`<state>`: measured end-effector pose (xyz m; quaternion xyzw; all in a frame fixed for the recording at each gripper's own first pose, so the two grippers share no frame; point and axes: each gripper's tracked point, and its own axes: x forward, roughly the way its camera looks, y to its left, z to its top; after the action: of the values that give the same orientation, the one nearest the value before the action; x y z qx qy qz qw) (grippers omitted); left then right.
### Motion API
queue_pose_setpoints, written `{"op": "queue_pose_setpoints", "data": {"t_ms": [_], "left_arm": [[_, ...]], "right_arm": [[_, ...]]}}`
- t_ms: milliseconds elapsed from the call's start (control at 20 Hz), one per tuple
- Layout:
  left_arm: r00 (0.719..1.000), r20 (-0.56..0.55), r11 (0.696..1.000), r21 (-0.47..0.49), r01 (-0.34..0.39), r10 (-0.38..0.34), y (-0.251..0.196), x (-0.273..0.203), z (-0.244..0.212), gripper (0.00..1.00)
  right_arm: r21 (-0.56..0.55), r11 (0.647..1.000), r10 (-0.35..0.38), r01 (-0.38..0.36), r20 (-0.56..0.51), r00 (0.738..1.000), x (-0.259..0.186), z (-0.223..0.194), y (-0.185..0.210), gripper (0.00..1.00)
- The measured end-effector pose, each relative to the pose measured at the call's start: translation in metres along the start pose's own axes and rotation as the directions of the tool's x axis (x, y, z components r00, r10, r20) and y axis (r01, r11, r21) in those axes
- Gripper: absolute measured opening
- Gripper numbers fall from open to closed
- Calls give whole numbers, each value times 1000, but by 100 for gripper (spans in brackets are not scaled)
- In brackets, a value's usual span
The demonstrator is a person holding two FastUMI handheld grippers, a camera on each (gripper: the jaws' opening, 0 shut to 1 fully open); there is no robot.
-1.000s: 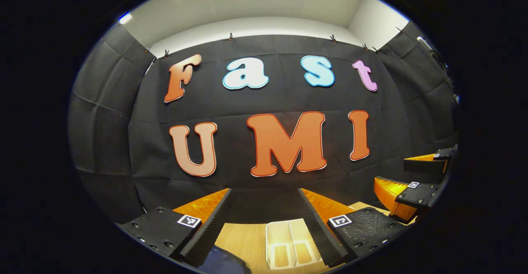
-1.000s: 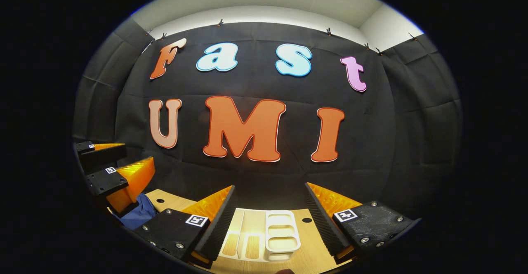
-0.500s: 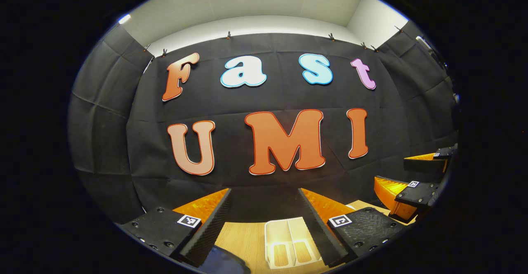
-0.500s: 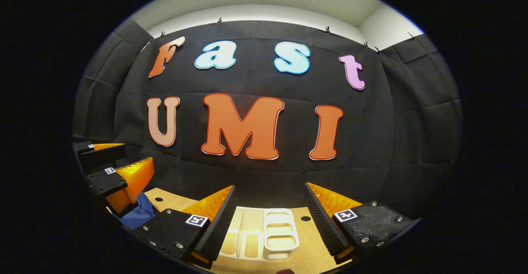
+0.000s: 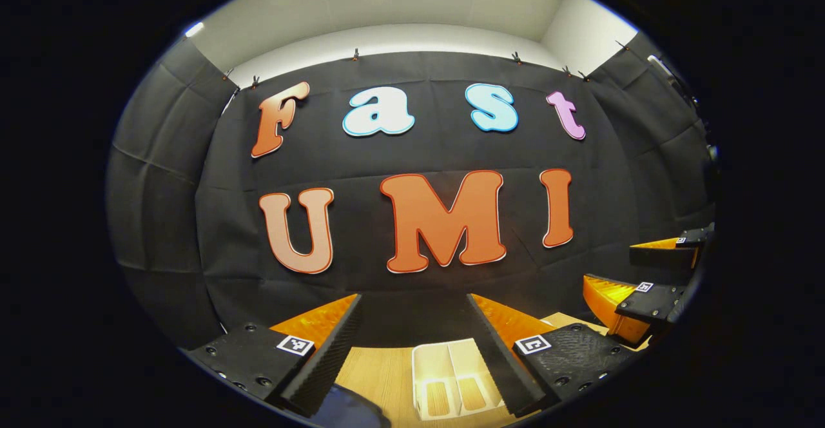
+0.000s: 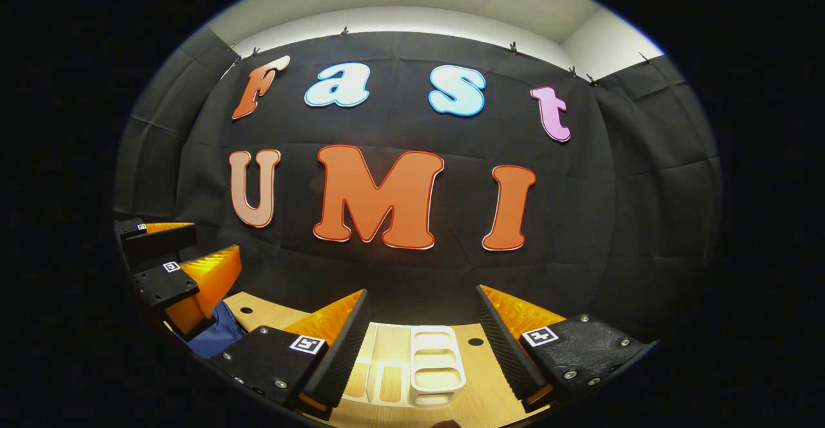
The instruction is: Open the schoolbag, grab two books from the bookshelf and put them into the schoolbag.
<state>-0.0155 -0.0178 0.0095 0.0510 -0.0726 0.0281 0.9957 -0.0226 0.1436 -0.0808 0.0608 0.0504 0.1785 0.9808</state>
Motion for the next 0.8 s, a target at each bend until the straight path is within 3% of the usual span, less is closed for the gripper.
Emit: {"op": "queue_pose_setpoints", "data": {"t_ms": [450, 500, 550, 800], "left_arm": [[1000, 9, 1000, 5, 25, -25, -5, 5, 1, 99], [999, 7, 999, 7, 31, -31, -7, 5, 1, 97], [999, 3, 999, 11, 36, -36, -8, 6, -1, 97], [998, 11, 998, 13, 55, -55, -16, 10, 1, 97]], "right_arm": [[-15, 999, -52, 53, 15, 999, -2, 7, -13, 95], [-18, 998, -62, 62, 18, 998, -2, 8, -15, 100], [-18, 997, -69, 69, 15, 998, -3, 7, -17, 95], [-13, 995, -98, 98, -1, 995, -8, 2, -28, 94]]}}
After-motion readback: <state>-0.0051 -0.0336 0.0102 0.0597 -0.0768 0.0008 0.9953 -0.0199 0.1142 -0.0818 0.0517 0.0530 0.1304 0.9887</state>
